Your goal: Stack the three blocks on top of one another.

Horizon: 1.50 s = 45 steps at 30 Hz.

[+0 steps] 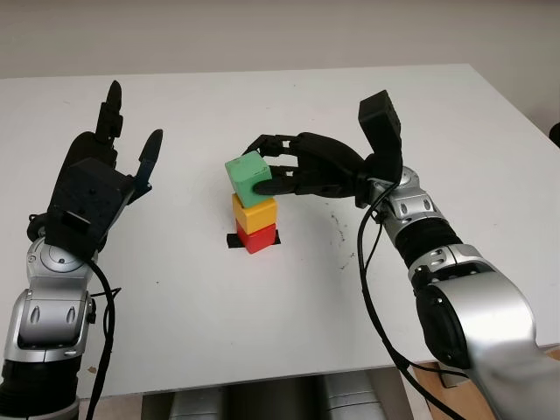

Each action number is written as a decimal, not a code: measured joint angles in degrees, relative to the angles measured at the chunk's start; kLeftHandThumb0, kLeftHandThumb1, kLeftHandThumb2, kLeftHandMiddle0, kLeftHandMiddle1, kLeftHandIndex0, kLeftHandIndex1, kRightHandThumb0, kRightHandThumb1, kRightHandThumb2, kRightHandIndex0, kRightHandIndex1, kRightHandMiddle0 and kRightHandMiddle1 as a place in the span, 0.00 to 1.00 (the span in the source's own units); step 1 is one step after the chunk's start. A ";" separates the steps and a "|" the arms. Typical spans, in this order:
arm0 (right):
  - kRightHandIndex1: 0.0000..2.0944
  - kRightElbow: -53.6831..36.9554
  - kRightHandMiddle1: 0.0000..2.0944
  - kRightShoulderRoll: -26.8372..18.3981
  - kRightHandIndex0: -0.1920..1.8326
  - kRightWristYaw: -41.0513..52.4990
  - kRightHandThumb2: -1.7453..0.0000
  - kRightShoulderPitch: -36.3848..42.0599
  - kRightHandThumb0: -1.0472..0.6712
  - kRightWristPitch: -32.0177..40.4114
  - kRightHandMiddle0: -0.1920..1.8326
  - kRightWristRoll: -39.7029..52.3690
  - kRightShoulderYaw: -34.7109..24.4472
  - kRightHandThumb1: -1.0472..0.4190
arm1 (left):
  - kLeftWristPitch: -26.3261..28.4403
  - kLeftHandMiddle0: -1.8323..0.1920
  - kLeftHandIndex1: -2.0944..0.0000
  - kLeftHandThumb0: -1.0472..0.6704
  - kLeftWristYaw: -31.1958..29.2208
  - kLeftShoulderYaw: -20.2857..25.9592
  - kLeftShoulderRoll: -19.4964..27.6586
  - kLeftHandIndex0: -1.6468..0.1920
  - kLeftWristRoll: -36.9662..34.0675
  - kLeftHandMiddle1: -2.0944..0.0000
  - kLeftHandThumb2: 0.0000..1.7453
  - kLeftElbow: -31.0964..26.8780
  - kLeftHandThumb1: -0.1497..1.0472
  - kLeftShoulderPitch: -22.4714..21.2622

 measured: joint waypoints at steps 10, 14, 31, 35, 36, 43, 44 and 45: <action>0.02 1.07 0.69 -0.04 0.21 -1.36 0.97 -0.05 0.33 -1.59 0.29 -1.78 0.19 0.05 | 0.41 0.99 0.97 0.15 0.00 -0.02 0.00 0.96 0.40 0.97 0.37 -0.08 1.00 0.00; 0.02 1.26 0.69 -0.14 0.21 -1.39 0.97 -0.23 0.33 -2.21 0.29 -2.52 0.23 0.05 | 0.49 1.00 0.98 0.15 0.00 -0.02 -0.05 0.97 0.34 0.98 0.37 -0.08 1.00 0.00; 0.02 1.56 0.70 -2.16 0.21 0.57 0.97 -0.24 0.32 -6.40 0.29 -4.18 0.77 0.06 | 0.50 0.99 0.97 0.16 0.00 -0.02 -0.08 0.96 0.52 0.97 0.37 -0.07 1.00 0.00; 0.02 1.95 0.71 -2.31 0.20 0.85 0.97 -0.25 0.32 -6.61 0.28 -4.16 0.74 0.06 | 0.24 1.00 0.97 0.16 -0.02 -0.01 -0.08 0.96 0.27 0.98 0.37 0.14 1.00 0.00; 0.02 1.98 0.71 -2.38 0.20 0.86 0.97 -0.25 0.32 -6.63 0.28 -4.16 0.74 0.06 | 0.06 1.00 0.97 0.16 -0.04 0.00 -0.08 0.96 0.21 0.98 0.36 0.22 1.00 0.00; 0.01 2.53 0.50 -2.80 0.16 1.37 0.97 -0.25 0.29 -6.55 0.18 -4.24 0.89 0.07 | -1.03 0.99 0.97 0.16 -0.22 0.00 0.05 0.97 -0.05 0.97 0.37 0.86 1.00 0.00; 0.01 2.67 0.40 -2.94 0.12 1.81 0.97 -0.25 0.27 -6.27 0.16 -4.42 1.15 0.08 | -1.22 0.99 0.98 0.16 -0.23 0.00 0.06 0.97 -0.03 0.97 0.37 0.90 1.00 0.00; 0.01 2.89 0.30 -3.11 0.08 2.40 0.97 -0.25 0.25 -6.09 0.14 -4.67 1.48 0.08 | -1.37 0.99 0.98 0.17 -0.24 -0.01 0.06 0.97 0.00 0.97 0.37 0.91 1.00 0.00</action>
